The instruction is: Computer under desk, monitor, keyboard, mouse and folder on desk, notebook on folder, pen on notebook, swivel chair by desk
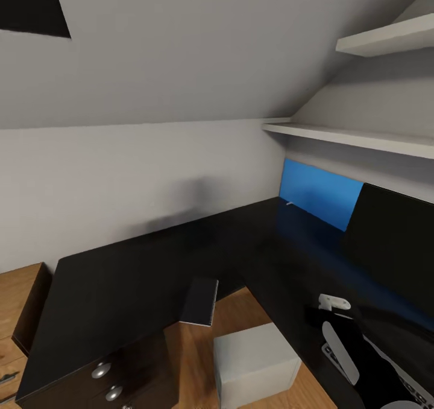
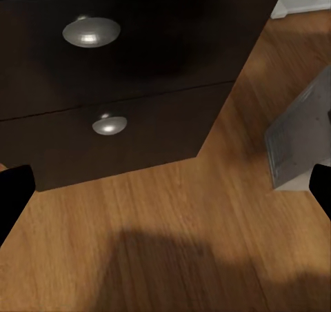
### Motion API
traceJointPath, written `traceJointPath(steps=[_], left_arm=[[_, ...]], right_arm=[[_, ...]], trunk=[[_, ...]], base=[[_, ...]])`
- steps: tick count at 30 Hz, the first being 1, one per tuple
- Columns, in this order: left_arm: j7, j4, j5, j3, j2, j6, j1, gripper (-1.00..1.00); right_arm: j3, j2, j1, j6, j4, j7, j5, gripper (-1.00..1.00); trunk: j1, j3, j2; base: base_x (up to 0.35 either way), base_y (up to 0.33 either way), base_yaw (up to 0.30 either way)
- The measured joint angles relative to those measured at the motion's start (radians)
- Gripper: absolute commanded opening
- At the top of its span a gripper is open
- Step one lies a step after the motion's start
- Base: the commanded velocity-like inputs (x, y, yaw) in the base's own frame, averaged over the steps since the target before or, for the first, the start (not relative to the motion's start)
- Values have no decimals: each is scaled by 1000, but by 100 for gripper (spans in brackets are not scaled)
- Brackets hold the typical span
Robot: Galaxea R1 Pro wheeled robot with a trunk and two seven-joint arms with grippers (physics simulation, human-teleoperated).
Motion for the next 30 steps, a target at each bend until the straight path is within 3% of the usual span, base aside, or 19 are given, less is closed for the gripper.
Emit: traceJointPath(steps=[6,12,17,30], left_arm=[[0,0,1,0,0,-2,0,100],[0,0,1,0,0,-2,0,100],[0,0,0,0,0,-2,0,100],[1,0,-1,0,1,0,0,100]], right_arm=[[0,0,0,0,1,0,1,-100],[1,1,0,-9,1,0,1,-100],[4,1,1,-44,1,1,2,-100],[6,2,0,-49,1,1,3,-100]], trunk=[[0,0,0],[23,-19,-42],[23,-19,-42],[23,-19,-42]], base=[[-1,0,0],[0,0,0],[0,0,0],[-5,40,0]])
